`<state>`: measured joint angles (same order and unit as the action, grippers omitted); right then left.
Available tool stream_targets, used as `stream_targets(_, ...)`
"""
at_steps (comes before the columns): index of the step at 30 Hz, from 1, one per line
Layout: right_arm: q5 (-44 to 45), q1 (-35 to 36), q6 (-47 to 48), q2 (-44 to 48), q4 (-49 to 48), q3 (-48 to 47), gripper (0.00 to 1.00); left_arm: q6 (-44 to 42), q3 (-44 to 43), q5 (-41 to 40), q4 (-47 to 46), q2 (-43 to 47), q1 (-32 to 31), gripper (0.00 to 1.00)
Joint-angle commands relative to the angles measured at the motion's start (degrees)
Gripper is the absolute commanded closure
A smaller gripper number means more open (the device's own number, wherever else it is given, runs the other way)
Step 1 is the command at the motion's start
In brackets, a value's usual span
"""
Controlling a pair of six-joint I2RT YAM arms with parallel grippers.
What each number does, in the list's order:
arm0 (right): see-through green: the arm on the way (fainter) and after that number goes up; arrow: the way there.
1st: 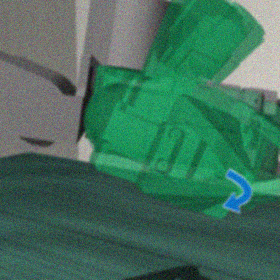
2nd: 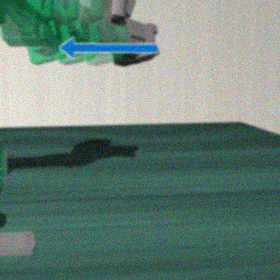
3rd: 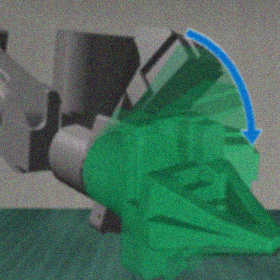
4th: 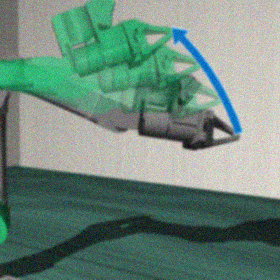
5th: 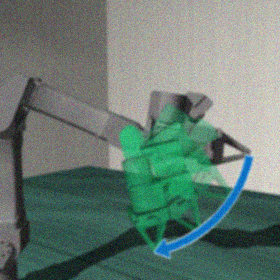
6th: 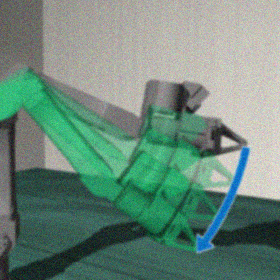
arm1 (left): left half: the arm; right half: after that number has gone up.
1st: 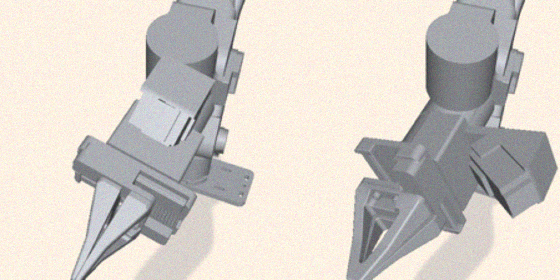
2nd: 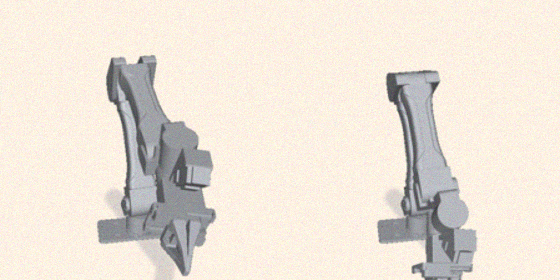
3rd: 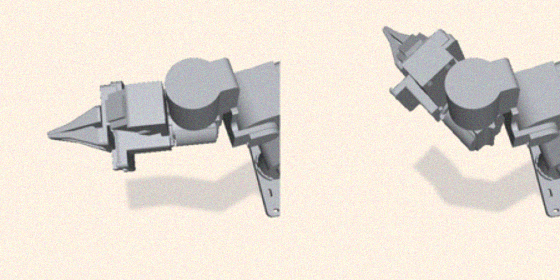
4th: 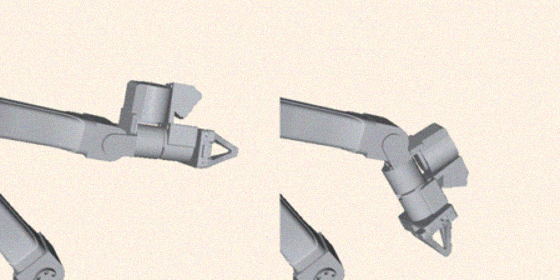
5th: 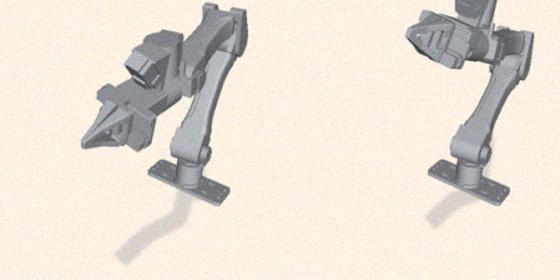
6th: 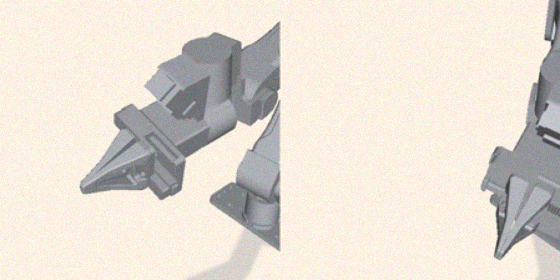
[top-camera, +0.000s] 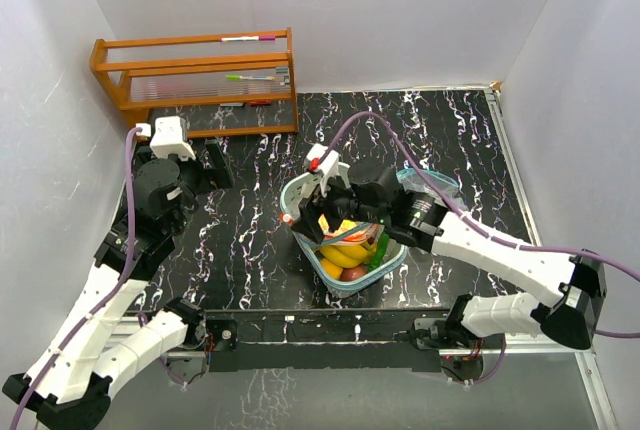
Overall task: Place the food in the zip-top bag and seal the zipper
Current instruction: Pick up the zipper food storage bag from the bin.
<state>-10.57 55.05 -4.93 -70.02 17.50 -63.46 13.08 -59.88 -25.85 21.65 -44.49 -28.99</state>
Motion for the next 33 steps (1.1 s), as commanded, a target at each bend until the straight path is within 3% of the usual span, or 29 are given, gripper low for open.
stream_targets(1, -3.00, 1.98, 0.74, -1.40, -4.59, 0.53, 0.26, 0.18, 1.11, -0.51, 0.13, 1.13, -0.05, 0.03)
stream_targets(8, 0.65, 2.52, 0.00, -4.77, -4.75, -0.11, 0.31, -0.50, 1.25, -1.17, 0.63, 1.92, -0.09, 0.03)
stream_targets(16, 9.00, 2.60, -2.30, -8.64, -3.53, -1.90, 0.59, -0.95, 1.60, -1.81, 0.79, 2.41, -0.10, 0.03)
stream_targets(19, 11.76, 2.60, -3.13, -7.75, -3.44, -2.25, 0.81, -0.96, 1.65, -1.76, 0.78, 2.50, -0.05, 0.03)
stream_targets(21, 15.12, 2.61, -3.67, -6.28, -3.55, -2.72, 0.91, -0.98, 1.41, -1.52, 0.76, 2.40, -0.05, 0.03)
stream_targets(28, 24.50, 2.54, -7.51, 1.63, -8.14, -4.78, 0.92, -1.04, 1.03, 1.08, 0.28, 2.52, -0.09, 0.03)
stream_targets(33, 28.92, 2.52, -9.96, 6.64, -13.45, -4.83, 0.92, -3.04, 2.86, 16.57, -4.40, 4.05, -0.09, 0.06)
